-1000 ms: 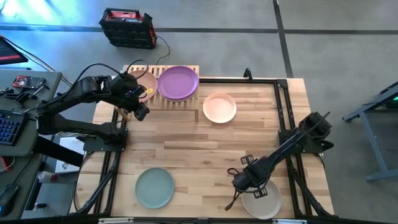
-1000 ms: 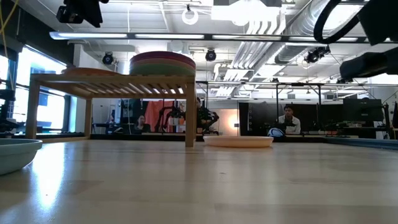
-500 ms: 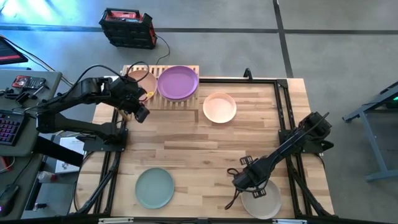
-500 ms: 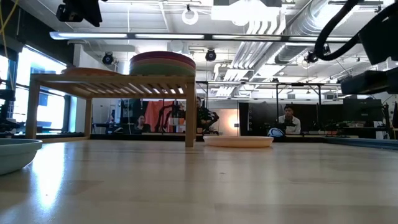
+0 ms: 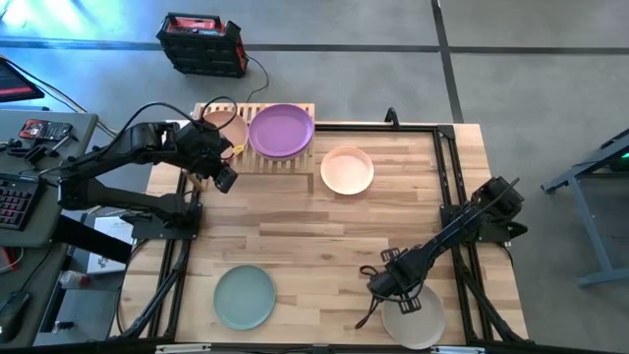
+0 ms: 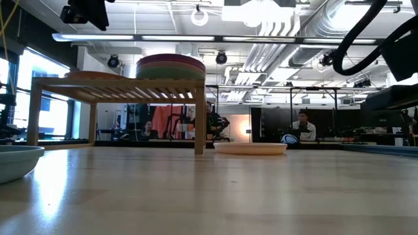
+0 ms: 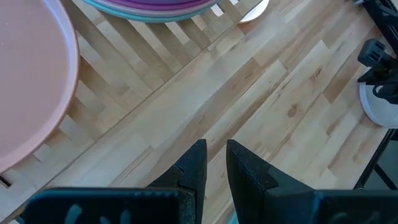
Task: Place and stack plates onto a shelf
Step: Stack the gray plate on top of the dark brown plate on the shelf
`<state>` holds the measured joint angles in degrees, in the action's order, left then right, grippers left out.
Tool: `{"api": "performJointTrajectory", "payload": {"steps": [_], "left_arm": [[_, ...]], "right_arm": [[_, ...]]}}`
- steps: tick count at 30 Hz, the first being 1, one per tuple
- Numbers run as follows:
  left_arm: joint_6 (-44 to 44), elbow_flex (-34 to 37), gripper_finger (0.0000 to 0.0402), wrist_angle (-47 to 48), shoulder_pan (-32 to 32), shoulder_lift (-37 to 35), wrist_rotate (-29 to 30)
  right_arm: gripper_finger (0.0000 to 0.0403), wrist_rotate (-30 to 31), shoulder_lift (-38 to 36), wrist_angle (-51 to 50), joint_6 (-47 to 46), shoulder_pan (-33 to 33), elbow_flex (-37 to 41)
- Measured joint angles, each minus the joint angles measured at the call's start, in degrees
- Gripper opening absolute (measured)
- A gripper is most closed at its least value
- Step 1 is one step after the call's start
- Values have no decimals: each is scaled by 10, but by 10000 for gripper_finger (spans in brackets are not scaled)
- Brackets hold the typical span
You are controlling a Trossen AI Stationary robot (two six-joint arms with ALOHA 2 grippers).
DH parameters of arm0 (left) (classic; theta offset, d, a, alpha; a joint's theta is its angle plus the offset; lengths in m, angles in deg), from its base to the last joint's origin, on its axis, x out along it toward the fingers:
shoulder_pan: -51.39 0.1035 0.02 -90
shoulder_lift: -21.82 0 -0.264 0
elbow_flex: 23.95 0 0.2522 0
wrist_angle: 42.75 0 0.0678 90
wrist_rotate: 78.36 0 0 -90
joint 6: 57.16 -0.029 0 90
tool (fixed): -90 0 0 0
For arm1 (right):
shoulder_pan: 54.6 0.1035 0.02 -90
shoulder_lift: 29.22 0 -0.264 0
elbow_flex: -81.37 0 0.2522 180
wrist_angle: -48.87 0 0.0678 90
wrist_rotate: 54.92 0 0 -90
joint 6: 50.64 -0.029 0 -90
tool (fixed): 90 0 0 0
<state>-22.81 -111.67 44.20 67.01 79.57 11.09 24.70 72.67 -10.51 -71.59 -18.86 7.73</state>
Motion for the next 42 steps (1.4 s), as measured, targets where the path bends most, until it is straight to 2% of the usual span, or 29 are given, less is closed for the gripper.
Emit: {"api": "performJointTrajectory", "payload": {"steps": [11, 17, 22, 29, 42], "left_arm": [[-1, 0, 49, 1, 0, 37, -1], [6, 0, 49, 1, 0, 47, -5], [60, 0, 49, 1, 0, 50, -4], [101, 0, 49, 1, 0, 51, -4], [100, 0, 49, -18, -44, 83, 18]], "right_arm": [[1, 5, -6, -4, -37, -22, 0], [0, 20, -51, -4, -82, -43, 0], [0, 46, -111, -4, -137, -72, 0], [0, 112, -172, -14, -201, -125, -23], [0, 260, -176, -65, -324, -229, -191]]}}
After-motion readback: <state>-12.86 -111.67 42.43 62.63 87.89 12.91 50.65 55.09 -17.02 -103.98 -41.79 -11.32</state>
